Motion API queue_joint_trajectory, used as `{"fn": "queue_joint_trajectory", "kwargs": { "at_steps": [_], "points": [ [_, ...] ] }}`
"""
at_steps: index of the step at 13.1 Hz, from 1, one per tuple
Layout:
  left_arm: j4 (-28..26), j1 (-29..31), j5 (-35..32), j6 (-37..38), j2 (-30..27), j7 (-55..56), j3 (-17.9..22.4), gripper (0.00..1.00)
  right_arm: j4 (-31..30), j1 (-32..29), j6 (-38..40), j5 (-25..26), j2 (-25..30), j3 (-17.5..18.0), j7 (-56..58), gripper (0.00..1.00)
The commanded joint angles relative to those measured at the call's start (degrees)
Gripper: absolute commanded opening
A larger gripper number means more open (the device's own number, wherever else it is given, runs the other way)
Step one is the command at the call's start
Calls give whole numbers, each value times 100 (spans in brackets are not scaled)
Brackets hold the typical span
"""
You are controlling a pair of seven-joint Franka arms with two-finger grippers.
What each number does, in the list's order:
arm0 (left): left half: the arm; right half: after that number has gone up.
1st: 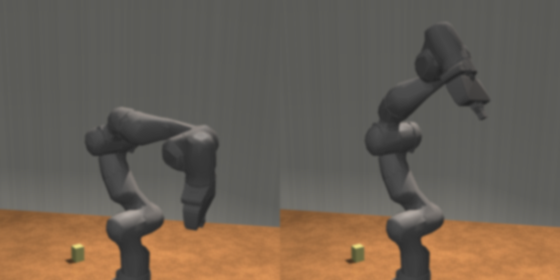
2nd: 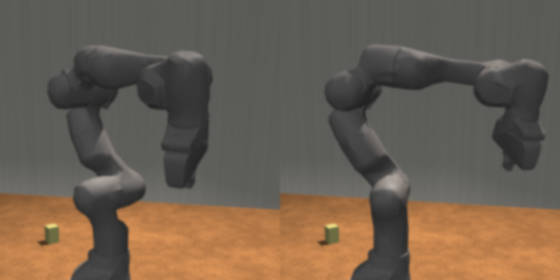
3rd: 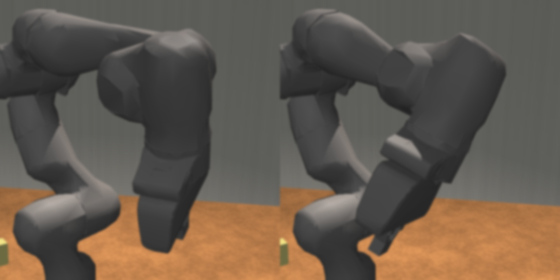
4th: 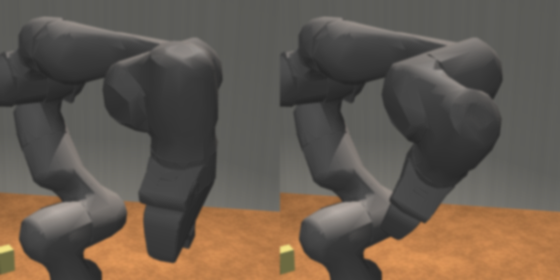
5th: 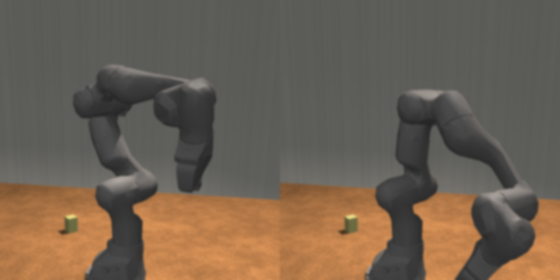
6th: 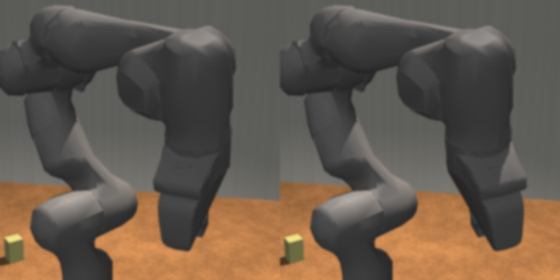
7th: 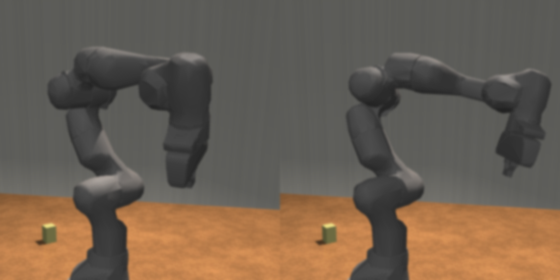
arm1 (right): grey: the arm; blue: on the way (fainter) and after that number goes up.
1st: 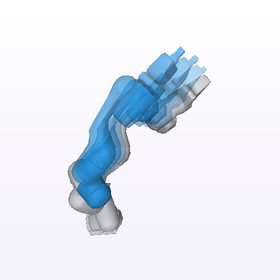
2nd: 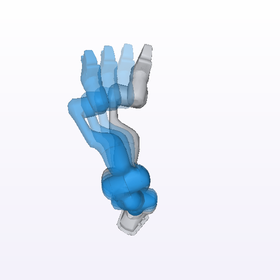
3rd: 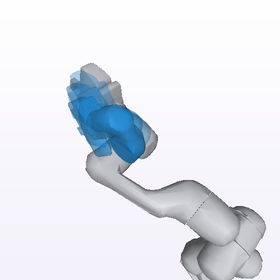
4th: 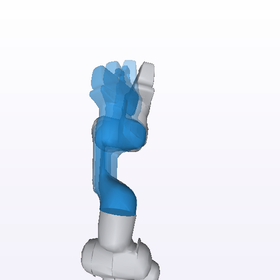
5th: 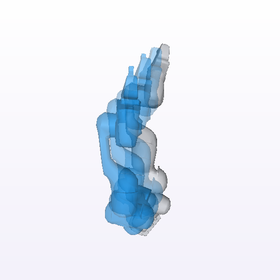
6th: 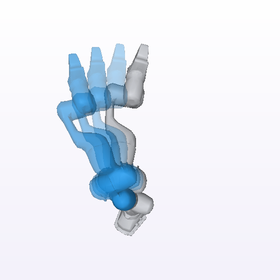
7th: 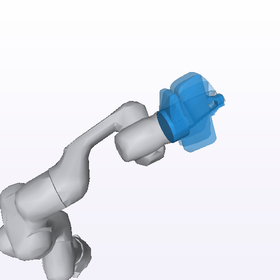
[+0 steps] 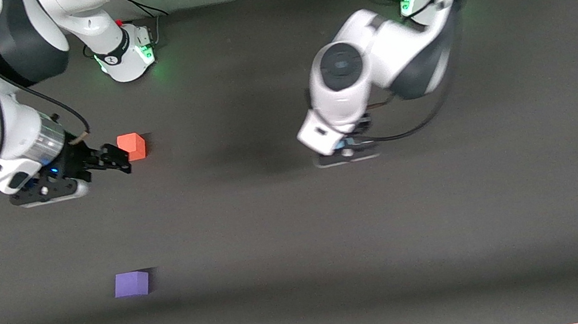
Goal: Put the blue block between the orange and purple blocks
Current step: 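Carry the cube to mid-table with the left gripper while the right gripper approaches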
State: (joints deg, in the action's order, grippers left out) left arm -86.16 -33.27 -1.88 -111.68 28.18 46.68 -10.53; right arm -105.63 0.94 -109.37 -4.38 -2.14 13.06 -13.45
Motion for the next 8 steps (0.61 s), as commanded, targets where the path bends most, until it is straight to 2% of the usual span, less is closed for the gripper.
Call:
{"fn": "queue_joint_trajectory", "kwargs": {
  "at_steps": [1,4,7,8],
  "points": [
    [355,-468,-207,-494,792,577,103,46,253,29,-303,-54,-444,179,-447,100],
    [355,-978,-347,-1012,1539,1218,147,46,253,38,-523,-19,-621,276,-466,100],
    [355,-1032,-541,-1330,1831,1326,147,49,253,125,-664,-10,-752,276,-475,100],
    [355,-1032,-559,-1374,1858,1274,147,61,245,134,-725,-10,-770,276,-484,100]
  ]
}}
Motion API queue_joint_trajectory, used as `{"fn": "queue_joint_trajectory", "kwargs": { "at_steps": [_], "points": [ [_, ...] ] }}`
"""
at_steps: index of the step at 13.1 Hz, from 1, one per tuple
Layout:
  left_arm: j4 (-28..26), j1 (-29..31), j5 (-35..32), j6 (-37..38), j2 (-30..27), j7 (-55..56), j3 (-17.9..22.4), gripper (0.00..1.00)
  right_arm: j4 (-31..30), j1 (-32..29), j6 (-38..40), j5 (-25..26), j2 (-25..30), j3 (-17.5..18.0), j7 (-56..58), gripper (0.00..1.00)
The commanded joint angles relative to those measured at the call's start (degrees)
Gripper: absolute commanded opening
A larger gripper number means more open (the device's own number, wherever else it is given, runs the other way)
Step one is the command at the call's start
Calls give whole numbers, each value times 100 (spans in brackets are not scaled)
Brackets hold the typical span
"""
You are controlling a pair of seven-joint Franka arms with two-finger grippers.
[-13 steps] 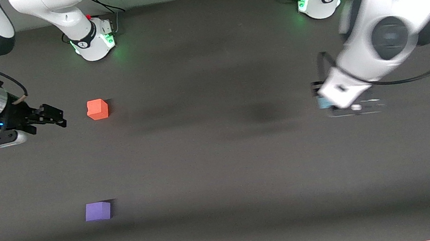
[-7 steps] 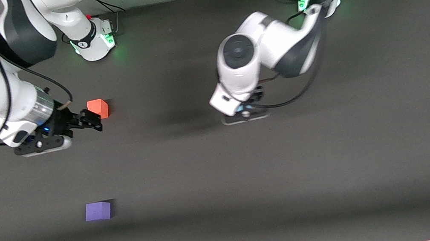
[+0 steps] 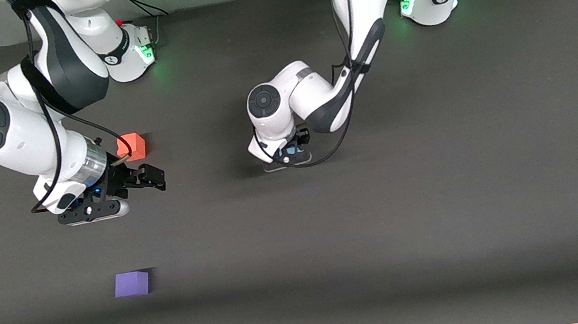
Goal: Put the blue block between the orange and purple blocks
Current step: 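Carry the cube to mid-table with the left gripper while the right gripper approaches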
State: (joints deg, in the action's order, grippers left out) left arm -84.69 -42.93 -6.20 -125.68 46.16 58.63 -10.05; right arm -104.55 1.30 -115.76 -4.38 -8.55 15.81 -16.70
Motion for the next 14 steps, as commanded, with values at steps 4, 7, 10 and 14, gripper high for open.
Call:
{"fn": "queue_joint_trajectory", "kwargs": {
  "at_steps": [4,7,10,14],
  "points": [
    [303,187,-110,586,-447,-221,82,100,145,142,-236,-10,-173,2,-500,100],
    [445,372,39,1659,-1370,-431,38,100,145,361,-420,-1,-305,2,-834,100],
    [436,1081,608,2817,-2292,-1613,47,100,145,1045,-850,365,-620,141,-1789,100],
    [436,3146,972,4295,-3288,-3959,99,100,512,1328,-1493,2357,-1927,1212,-4300,100]
  ]
}}
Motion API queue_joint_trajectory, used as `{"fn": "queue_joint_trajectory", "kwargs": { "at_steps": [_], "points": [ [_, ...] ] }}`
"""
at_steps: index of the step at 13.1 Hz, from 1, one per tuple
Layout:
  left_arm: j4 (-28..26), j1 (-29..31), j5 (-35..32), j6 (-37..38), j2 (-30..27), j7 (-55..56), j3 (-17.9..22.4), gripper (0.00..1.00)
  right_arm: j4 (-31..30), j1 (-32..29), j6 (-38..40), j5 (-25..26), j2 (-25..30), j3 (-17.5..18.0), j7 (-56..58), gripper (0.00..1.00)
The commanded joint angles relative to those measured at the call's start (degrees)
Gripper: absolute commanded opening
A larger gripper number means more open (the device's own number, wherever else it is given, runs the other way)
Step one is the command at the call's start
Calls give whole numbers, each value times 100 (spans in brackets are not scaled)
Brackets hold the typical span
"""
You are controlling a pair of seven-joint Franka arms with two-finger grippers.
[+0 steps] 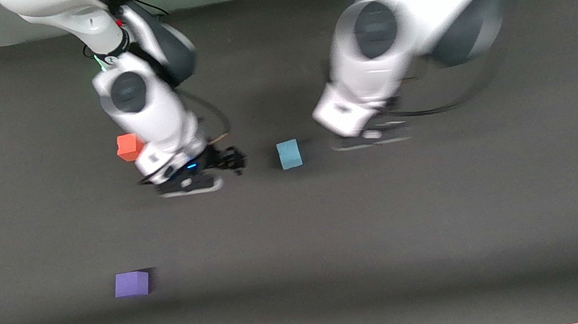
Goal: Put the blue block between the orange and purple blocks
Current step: 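Set the cube on the table and open the left gripper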
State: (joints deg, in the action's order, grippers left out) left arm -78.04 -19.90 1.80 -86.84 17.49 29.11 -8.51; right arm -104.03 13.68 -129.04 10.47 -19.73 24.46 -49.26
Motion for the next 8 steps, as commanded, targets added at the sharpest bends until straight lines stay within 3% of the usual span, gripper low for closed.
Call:
{"fn": "queue_joint_trajectory", "kwargs": {
  "at_steps": [1,4,8],
  "points": [
    [-229,1300,146,474,-517,-1526,-3,100,611,152,-165,1356,-1153,514,-1494,100],
    [-229,2505,-91,413,-588,-2811,7,100,683,434,-515,2414,-1910,613,-2594,100],
    [-264,3290,-153,167,-589,-3579,7,100,674,689,-956,2556,-2246,613,-3168,100]
  ]
}}
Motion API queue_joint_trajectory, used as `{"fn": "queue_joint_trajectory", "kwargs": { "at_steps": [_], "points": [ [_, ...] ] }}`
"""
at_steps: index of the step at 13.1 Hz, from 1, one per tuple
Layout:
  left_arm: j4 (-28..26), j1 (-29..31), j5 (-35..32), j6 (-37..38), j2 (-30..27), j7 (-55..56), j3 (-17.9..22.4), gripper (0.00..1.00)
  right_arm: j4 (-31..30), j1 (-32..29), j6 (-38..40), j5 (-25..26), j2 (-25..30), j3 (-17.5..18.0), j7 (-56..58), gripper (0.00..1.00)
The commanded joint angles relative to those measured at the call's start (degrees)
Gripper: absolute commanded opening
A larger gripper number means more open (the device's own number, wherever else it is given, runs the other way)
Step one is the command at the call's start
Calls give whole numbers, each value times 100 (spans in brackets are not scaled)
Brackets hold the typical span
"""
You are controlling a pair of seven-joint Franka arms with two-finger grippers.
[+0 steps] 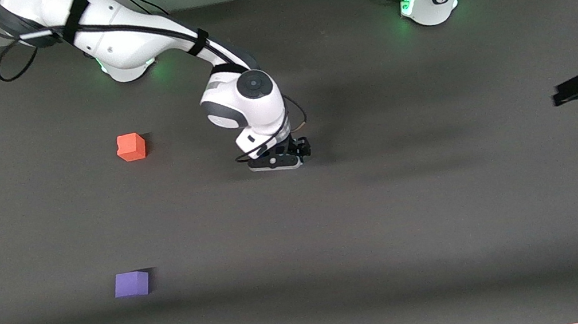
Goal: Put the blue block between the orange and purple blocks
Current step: 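Grasp the blue cube with the right gripper while the left gripper withdraws, then carry the blue cube with the right gripper toward the orange cube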
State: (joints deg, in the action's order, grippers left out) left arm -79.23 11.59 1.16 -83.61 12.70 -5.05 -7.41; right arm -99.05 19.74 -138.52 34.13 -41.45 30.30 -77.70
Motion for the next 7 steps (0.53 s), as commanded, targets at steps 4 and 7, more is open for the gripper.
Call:
{"fn": "queue_joint_trajectory", "kwargs": {
  "at_steps": [4,7],
  "points": [
    [-198,168,-89,-156,-250,-163,-103,100,-78,267,-8,592,-180,20,-701,100],
    [-460,38,-107,-322,-513,-128,10,100,-220,249,-9,999,-259,20,-931,56]
  ]
}}
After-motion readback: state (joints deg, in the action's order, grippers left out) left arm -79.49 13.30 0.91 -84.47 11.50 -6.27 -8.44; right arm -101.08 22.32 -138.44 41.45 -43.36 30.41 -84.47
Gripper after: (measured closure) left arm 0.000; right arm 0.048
